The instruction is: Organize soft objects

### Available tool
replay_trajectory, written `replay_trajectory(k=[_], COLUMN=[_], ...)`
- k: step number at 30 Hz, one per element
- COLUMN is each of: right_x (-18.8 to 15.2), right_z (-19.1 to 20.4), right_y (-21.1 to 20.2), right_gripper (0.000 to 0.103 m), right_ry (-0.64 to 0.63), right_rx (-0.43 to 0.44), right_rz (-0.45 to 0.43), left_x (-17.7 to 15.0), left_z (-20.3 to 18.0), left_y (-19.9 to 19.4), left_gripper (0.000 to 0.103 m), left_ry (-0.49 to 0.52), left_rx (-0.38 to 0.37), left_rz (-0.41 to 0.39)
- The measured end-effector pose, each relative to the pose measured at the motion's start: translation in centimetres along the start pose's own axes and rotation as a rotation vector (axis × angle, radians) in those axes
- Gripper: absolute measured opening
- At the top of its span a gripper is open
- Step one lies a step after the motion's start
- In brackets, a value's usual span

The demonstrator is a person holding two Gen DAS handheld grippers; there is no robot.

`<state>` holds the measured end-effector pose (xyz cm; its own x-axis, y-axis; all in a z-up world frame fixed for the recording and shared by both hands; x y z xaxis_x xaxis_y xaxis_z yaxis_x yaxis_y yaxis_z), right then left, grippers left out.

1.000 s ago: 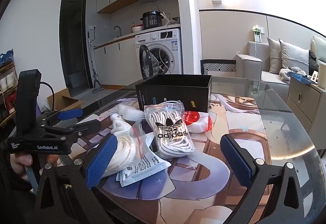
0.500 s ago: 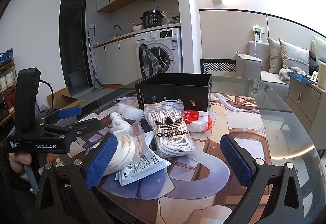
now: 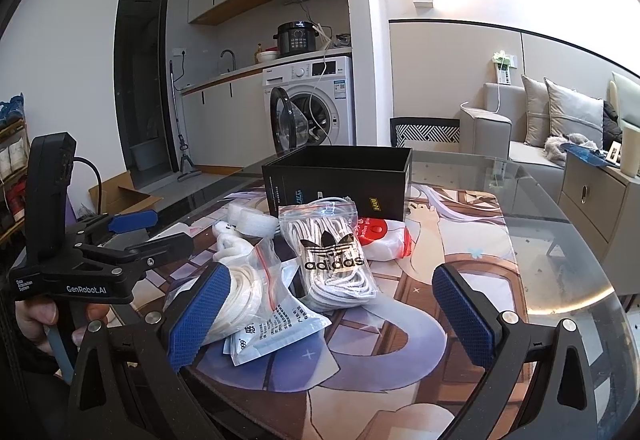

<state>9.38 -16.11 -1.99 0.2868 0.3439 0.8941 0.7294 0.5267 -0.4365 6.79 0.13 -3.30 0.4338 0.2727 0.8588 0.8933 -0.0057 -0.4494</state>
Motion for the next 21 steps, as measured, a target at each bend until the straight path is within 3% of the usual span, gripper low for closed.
replay_trajectory(k=[21], right_x=[0.06], right_z=[0.01], right_y=[-0.14], right_gripper=[0.103], right_ry=[-0.001], right_rx=[-0.001], right_rz=[-0.002], left_x=[-0.03], left_z=[-0.53], left_y=[-0.21], left_gripper=[0.103], left_ry=[0.014], left_rx=[-0.011], left_rz=[-0.007])
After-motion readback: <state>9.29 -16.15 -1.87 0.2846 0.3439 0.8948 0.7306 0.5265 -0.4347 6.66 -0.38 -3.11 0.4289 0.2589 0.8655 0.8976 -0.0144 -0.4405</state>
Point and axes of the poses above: each gripper's, at about its wrist camera, not at the fingertips, and y roughly the way its jaws point, z to its left, x to its top, the point moved 8 cm from there along y, roughly the way its jaws point, and after that the axes turned 10 degrees about -y, right-handed, at the moved point
